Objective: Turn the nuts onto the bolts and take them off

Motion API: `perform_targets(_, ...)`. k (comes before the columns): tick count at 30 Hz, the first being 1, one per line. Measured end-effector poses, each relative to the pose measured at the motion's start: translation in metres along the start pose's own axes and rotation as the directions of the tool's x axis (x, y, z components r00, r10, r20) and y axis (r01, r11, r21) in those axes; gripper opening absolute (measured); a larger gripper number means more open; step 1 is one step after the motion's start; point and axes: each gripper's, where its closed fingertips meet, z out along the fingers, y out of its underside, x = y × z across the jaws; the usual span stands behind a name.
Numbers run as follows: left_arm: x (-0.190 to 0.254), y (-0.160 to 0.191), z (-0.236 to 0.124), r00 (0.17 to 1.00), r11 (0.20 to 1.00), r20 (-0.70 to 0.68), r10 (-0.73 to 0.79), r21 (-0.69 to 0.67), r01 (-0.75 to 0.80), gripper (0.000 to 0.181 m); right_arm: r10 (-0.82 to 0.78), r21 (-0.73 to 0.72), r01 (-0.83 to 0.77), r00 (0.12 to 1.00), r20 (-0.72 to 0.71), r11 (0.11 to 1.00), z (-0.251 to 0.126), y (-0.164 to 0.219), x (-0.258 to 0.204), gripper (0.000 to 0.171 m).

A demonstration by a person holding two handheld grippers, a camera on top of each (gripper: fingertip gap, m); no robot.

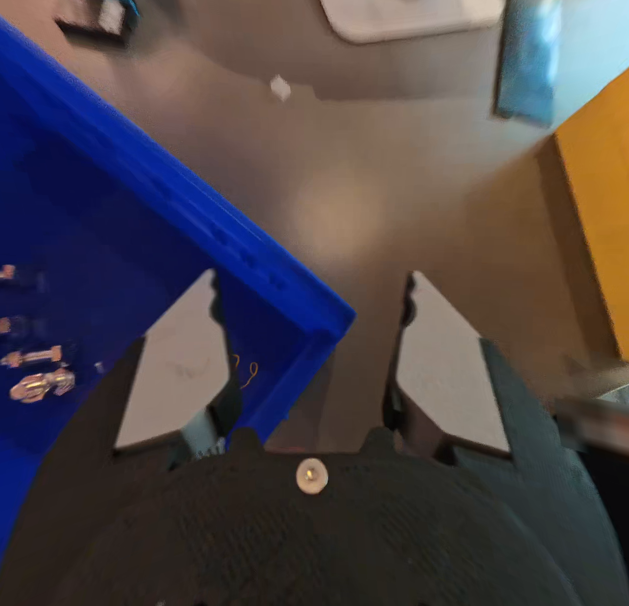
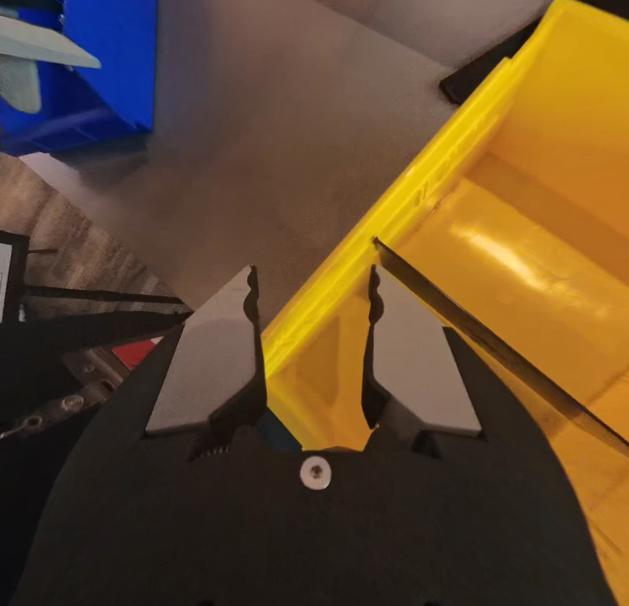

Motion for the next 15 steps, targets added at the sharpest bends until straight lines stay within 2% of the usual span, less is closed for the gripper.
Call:
perform_targets(1, -0.001, 0.013, 0.011, 0.999, 0.996, -0.008, 0.035, -0.076, -0.035, 0.075, -0.005, -0.027, 0.004, 1.000, -0.020, 1.000, 0.009, 0.005, 0.001, 0.064)
perform_targets(2, -0.003, 0.023, 0.018, 0.998, 0.990, -0.007, 0.067, -0.127, -0.068, 0.064, -0.023, -0.073, 0.019, 0.998, -0.055, 0.997, 0.017, 0.014, 0.006, 0.064)
perform_targets(3, -0.003, 0.027, 0.021, 0.997, 0.988, -0.008, 0.072, -0.135, -0.073, 0.063, -0.037, -0.101, 0.031, 0.998, -0.057, 0.994, 0.022, 0.020, 0.007, 0.063)
perform_targets(4, -0.002, 0.028, 0.020, 0.997, 0.988, 0.000, 0.080, -0.133, -0.079, 0.060, -0.033, -0.089, 0.031, 0.999, -0.021, 0.995, 0.024, 0.019, 0.004, 0.070)
perform_targets(5, -0.002, 0.030, 0.017, 0.995, 0.984, 0.013, 0.104, -0.149, -0.101, 0.056, -0.028, -0.082, 0.027, 1.000, -0.006, 0.996, 0.025, 0.019, 0.004, 0.067)
perform_targets(10, -0.003, 0.061, -0.012, 0.972, 0.938, 0.005, 0.235, -0.262, -0.226, 0.036, -0.056, -0.126, 0.059, 0.998, 0.025, 0.990, 0.016, 0.027, 0.017, 0.071)
perform_targets(13, -0.010, 0.078, -0.027, 0.956, 0.922, -0.023, 0.291, -0.258, -0.287, 0.033, -0.050, -0.108, 0.050, 0.999, 0.003, 0.993, 0.010, 0.026, 0.032, 0.059)
perform_targets(15, -0.014, 0.083, -0.033, 0.962, 0.934, -0.049, 0.269, -0.231, -0.272, 0.033, -0.041, -0.087, 0.040, 0.999, -0.004, 0.995, 0.010, 0.022, 0.039, 0.048)
